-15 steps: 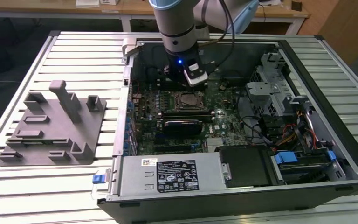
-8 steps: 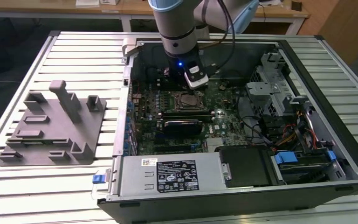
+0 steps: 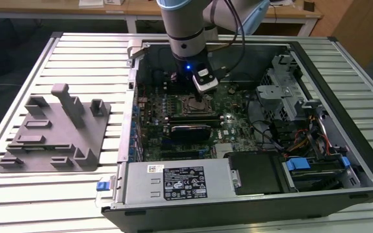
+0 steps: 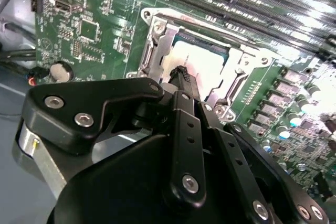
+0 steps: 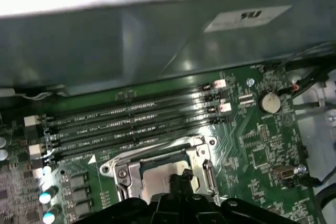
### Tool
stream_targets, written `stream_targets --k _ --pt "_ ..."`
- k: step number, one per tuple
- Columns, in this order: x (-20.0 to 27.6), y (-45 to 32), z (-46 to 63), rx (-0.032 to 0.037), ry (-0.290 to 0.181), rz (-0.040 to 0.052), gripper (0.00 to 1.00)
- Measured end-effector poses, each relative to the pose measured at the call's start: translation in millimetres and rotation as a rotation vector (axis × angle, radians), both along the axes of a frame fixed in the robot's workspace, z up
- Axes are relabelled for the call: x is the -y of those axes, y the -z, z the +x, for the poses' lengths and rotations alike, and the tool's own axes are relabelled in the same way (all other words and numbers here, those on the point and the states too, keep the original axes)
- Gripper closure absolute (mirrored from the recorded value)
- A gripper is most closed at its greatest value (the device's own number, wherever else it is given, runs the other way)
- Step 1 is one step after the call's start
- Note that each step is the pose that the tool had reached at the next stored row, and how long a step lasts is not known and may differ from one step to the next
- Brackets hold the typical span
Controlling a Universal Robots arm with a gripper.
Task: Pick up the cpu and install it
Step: 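Install the first cpu locking lever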
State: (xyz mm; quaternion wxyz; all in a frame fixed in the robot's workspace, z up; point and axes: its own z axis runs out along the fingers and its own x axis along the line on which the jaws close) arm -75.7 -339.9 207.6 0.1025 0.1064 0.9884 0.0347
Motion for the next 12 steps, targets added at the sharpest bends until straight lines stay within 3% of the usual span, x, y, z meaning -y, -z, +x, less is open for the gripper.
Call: stream_targets --k 8,12 --pt "0.0 0.3 8.5 -0.0722 0.001 -0.0312 0.89" --pt "0.0 0.6 12.3 -0.1036 0.003 -0.0455 0.89"
